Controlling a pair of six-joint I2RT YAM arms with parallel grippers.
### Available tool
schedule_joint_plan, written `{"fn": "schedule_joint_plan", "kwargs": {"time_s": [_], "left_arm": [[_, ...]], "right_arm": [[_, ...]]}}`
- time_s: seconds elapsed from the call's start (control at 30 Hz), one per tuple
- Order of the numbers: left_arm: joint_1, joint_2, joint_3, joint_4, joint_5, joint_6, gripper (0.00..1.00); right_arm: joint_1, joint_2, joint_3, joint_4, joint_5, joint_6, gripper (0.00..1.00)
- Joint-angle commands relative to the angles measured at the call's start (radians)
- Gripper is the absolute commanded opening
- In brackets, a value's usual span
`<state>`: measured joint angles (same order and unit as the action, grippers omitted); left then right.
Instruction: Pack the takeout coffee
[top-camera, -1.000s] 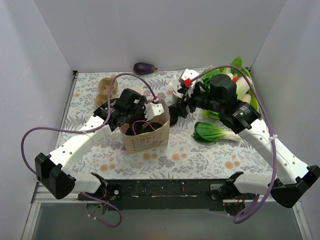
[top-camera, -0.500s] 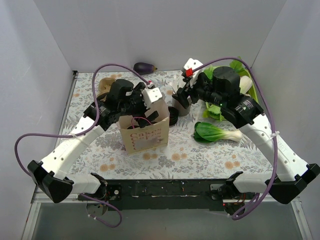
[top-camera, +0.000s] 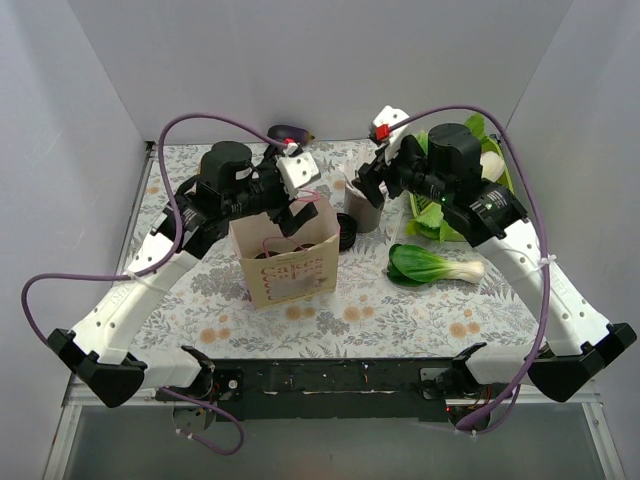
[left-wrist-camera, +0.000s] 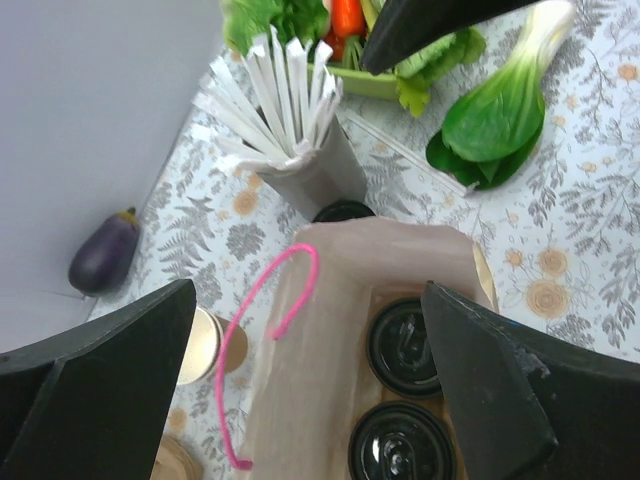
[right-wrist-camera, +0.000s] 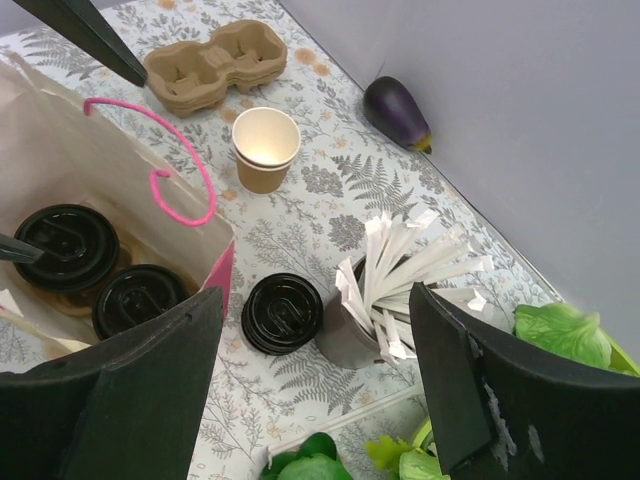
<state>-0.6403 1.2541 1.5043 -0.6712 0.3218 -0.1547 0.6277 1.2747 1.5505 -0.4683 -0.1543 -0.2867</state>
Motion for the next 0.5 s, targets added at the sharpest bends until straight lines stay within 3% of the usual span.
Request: {"fn": "schedule_joint_plan", "kwargs": {"time_s": [0.0,0.2,0.47], "left_arm": [[0.005,-0.035,0.079,0.088,-0.029,-0.006,0.98],[0.005,-0.033,0.171,0.189,-0.125,-0.023,0.98],[0.005,-0.004,0.254,0.245,-0.299,0.026,0.98]], "right_arm": [[-0.039,0.012,0.075,0.019,0.024,0.023,0.82],[-0.101,0.101,0.175,-0.050,0.050,0.012,0.79],[-0.192,0.173,0.163,-0.067,-0.007,0.035,0.70]]}}
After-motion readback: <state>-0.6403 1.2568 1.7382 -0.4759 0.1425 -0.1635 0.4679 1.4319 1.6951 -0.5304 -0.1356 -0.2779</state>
